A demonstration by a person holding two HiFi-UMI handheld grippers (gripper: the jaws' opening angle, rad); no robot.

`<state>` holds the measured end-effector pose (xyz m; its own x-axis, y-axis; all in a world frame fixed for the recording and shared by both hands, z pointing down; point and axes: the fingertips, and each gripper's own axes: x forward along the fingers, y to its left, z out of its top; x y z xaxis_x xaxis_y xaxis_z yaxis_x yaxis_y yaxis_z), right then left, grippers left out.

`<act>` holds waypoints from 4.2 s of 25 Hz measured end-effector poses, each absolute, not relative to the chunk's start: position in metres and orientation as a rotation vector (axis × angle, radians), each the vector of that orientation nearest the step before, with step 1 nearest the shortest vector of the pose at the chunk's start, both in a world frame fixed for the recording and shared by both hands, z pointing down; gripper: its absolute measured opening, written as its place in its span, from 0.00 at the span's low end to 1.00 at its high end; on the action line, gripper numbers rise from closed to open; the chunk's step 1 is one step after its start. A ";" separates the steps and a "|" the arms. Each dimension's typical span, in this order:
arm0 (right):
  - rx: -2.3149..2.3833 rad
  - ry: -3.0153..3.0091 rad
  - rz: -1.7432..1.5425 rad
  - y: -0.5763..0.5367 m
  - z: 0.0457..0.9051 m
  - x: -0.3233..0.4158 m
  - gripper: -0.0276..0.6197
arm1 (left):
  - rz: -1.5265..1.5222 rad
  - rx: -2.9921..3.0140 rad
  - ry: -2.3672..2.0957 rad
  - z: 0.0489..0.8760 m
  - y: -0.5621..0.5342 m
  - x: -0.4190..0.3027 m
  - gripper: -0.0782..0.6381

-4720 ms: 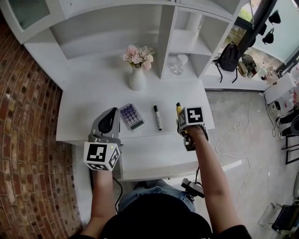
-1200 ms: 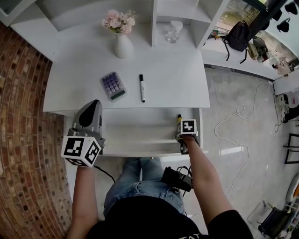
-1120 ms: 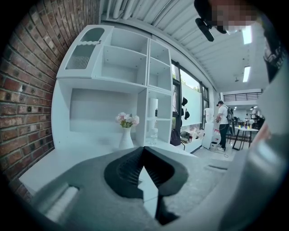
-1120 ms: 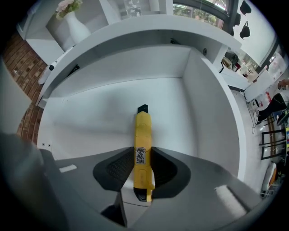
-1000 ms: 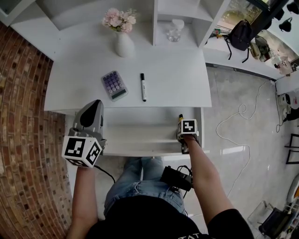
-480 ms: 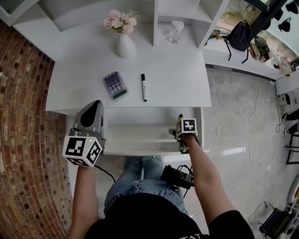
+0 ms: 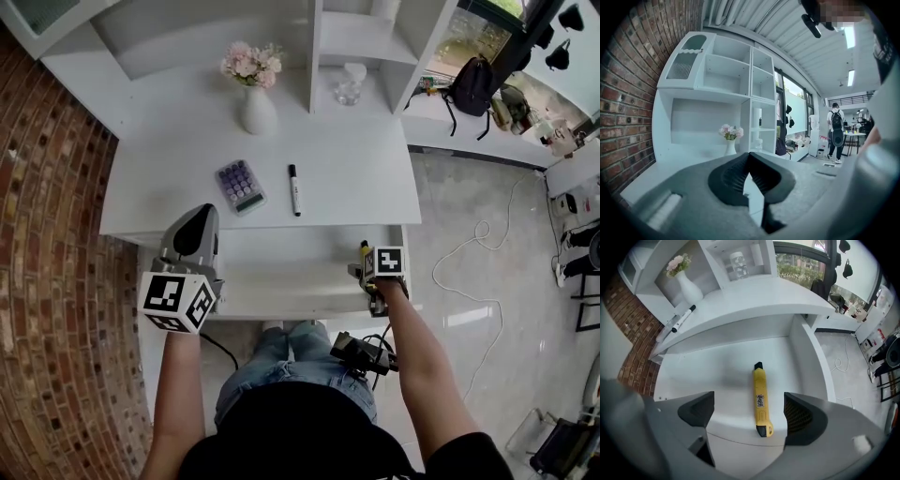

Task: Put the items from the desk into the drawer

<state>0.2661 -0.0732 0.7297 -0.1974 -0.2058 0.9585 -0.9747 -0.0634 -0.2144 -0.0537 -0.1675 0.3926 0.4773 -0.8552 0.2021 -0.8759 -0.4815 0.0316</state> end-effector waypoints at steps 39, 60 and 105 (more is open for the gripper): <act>1.922 -2.163 0.389 -0.138 0.402 0.210 0.06 | 0.087 2.660 -1.601 0.353 -0.183 -0.093 0.11; 1.686 -2.347 0.541 -0.200 0.405 0.094 0.11 | 0.044 2.615 -1.630 0.350 -0.188 -0.133 0.11; 1.232 -1.481 1.056 -0.281 0.651 0.088 0.17 | 0.147 2.570 -1.541 0.390 -0.213 -0.141 0.11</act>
<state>0.0875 -0.2808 0.6509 -0.0876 -0.2101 0.9738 -0.9891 0.1348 -0.0599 -0.1414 -0.2127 0.3896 0.4700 -0.8688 0.1561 -0.8826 -0.4648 0.0703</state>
